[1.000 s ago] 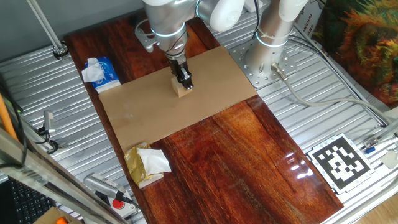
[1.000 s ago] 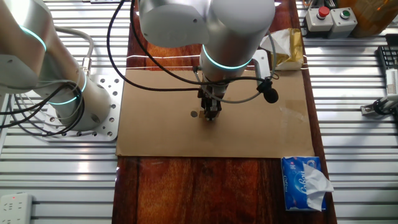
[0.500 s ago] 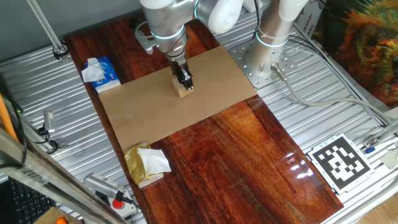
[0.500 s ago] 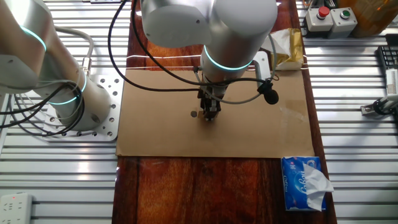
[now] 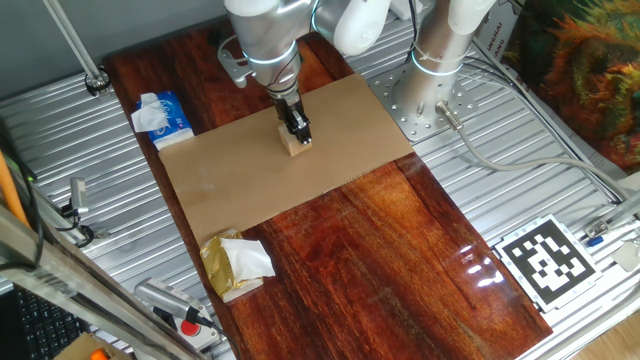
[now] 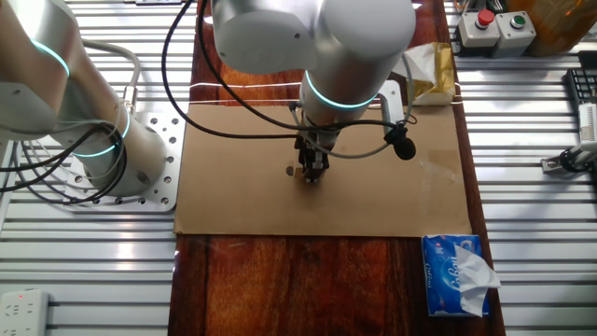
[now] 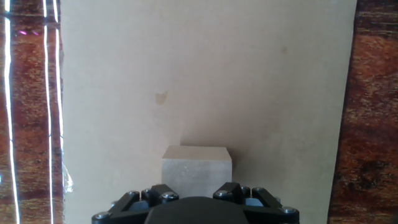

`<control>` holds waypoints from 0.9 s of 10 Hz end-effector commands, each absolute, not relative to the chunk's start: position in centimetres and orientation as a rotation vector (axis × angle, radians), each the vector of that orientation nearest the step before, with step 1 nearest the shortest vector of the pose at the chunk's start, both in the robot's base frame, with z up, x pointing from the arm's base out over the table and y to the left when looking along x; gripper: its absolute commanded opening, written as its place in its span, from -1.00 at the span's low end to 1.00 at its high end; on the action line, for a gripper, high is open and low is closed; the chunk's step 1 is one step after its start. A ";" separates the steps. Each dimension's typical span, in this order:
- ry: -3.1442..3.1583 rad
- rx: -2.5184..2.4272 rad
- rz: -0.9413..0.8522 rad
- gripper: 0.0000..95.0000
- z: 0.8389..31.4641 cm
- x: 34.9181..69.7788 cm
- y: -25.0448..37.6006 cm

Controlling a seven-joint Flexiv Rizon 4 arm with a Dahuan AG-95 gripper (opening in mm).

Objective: Grab the block and place it at the designated location

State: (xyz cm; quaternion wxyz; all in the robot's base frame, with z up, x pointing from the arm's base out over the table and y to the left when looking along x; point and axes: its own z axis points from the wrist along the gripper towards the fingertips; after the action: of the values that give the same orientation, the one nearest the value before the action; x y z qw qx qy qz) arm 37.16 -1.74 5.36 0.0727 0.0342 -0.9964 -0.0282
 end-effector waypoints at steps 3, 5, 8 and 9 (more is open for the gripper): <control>-2.967 0.086 -0.091 -0.60 5.3 36.9 -1.8; -2.961 0.079 -0.092 -0.60 5.3 36.6 -1.8; -2.952 0.075 -0.095 -0.60 5.3 36.2 -2.1; -2.953 0.074 -0.095 -0.60 5.3 36.2 -2.1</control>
State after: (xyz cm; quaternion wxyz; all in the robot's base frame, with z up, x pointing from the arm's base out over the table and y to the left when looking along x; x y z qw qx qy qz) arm 36.13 -2.08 5.53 0.0937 0.0247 -0.9948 -0.0315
